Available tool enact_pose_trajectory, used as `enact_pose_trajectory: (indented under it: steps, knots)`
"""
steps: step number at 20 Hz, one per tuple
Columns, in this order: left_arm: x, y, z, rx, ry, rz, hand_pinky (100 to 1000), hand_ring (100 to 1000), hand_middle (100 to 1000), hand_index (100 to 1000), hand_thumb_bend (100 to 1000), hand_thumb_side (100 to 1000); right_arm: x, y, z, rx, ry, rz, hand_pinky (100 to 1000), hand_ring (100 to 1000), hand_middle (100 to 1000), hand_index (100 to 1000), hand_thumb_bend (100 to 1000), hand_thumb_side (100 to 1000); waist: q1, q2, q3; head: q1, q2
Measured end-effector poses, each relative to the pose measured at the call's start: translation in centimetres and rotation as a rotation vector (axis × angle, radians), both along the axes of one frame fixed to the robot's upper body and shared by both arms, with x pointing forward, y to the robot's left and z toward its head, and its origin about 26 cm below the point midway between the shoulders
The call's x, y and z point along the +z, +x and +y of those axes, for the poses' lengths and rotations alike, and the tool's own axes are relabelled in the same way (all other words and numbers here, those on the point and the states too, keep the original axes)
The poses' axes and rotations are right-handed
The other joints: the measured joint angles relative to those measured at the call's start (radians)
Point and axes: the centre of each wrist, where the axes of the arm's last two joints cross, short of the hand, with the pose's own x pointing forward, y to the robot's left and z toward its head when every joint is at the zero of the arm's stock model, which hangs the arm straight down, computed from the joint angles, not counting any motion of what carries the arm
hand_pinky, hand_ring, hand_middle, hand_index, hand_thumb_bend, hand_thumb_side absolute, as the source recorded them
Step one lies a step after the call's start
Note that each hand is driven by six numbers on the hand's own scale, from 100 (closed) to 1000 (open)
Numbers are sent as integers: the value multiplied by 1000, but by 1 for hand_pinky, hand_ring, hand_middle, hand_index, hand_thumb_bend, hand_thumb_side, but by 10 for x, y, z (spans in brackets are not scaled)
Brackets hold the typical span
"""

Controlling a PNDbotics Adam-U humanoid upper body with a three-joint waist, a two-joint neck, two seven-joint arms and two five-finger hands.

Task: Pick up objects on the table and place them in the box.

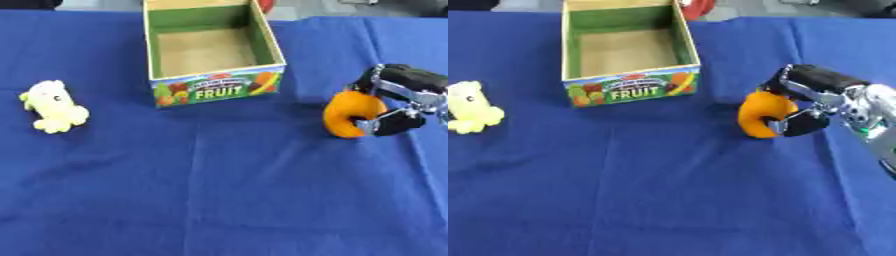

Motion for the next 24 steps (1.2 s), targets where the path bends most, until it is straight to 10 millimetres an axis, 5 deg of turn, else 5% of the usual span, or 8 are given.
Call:
enact_pose_trajectory:
  steps: [12, 13, 14, 15, 16, 24]
  knots:
    - [3, 2, -4, -28, 14, -3, 401, 709, 608, 883, 129, 744, 66, -5, 38, 88, 131, -287, 526, 551, 353, 473, 100, 242, -2, -6, 2, -12, 0]
    - [4, 2, -4, -32, 21, -2, 401, 709, 608, 883, 130, 744, 73, -4, 42, 101, 137, -312, 528, 552, 352, 472, 100, 322, -2, -8, 3, -14, 0]
    - [5, 2, -4, -36, 26, -1, 402, 709, 609, 883, 130, 743, 81, -4, 47, 115, 145, -337, 530, 553, 352, 473, 100, 238, -2, -10, 3, -17, 0]
    - [6, 3, -4, -42, 33, -2, 402, 710, 609, 883, 131, 742, 89, -3, 53, 132, 153, -361, 532, 554, 353, 475, 100, 306, -3, -11, 4, -19, 0]
    - [7, 3, -5, -48, 38, -4, 402, 710, 609, 883, 132, 742, 96, 0, 58, 145, 163, -378, 534, 555, 355, 479, 100, 235, -3, -14, 6, -20, 0]
    - [28, 7, -3, -3, 218, 55, 402, 723, 626, 887, 124, 704, 124, 46, 97, 168, 250, -377, 552, 563, 362, 494, 100, 226, -5, -22, 21, -37, 5]
